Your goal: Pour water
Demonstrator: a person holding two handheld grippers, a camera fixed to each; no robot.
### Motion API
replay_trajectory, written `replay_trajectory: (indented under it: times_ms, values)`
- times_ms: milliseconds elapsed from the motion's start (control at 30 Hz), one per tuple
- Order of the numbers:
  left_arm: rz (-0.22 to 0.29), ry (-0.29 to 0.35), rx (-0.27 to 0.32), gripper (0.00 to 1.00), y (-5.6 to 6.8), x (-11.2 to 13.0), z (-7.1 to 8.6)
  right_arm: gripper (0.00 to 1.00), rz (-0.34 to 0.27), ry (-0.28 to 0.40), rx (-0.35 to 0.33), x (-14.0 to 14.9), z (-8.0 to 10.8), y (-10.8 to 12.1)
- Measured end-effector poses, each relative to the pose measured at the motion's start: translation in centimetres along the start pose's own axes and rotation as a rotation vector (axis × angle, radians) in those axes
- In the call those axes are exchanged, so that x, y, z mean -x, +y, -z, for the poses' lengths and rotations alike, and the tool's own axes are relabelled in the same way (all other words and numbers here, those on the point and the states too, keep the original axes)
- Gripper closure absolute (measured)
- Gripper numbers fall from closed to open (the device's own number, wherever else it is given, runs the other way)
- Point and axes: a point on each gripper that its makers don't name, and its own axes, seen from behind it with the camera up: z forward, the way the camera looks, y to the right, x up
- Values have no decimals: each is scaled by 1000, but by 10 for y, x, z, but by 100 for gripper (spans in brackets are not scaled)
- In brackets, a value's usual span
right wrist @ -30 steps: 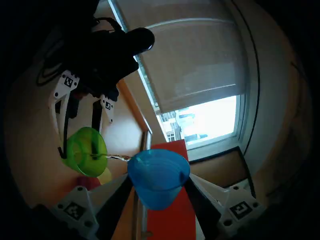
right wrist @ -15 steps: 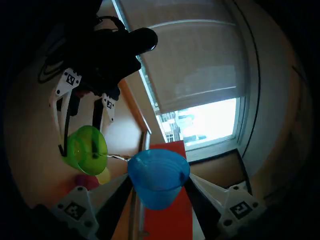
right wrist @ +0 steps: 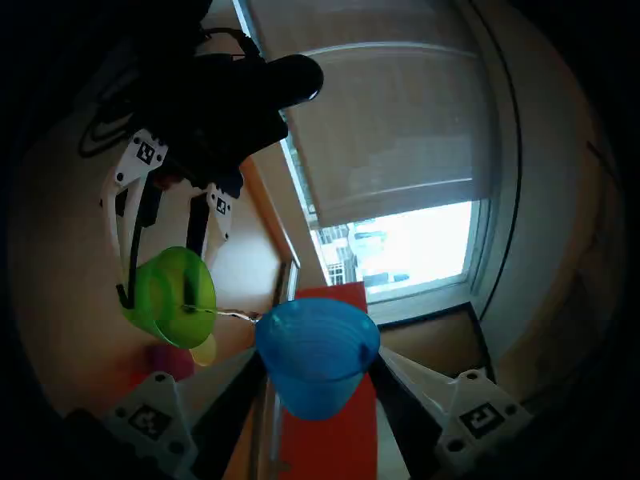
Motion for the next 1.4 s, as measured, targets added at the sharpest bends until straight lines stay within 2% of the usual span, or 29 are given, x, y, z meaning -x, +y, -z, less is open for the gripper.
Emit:
replay_trajectory:
  times_ms: [467,667,867,1067,1267,1400]
  values:
    - [-2,0,1,19,4,0,0,12,49,0,7,-2,0,-1]
    - [-3,-1,-7,18,0,1,-1,12,61,-1,10,-2,-1,0]
    - [-1,-2,4,19,5,2,0,12,72,-2,15,-2,-2,2]
    - [-3,-4,-6,19,0,2,-1,12,87,-1,25,-2,-2,6]
    - [-2,-4,3,19,5,3,1,12,109,-5,31,-1,-3,8]
    - [-3,-6,-8,19,0,4,-1,12,119,-6,35,-2,-3,10]
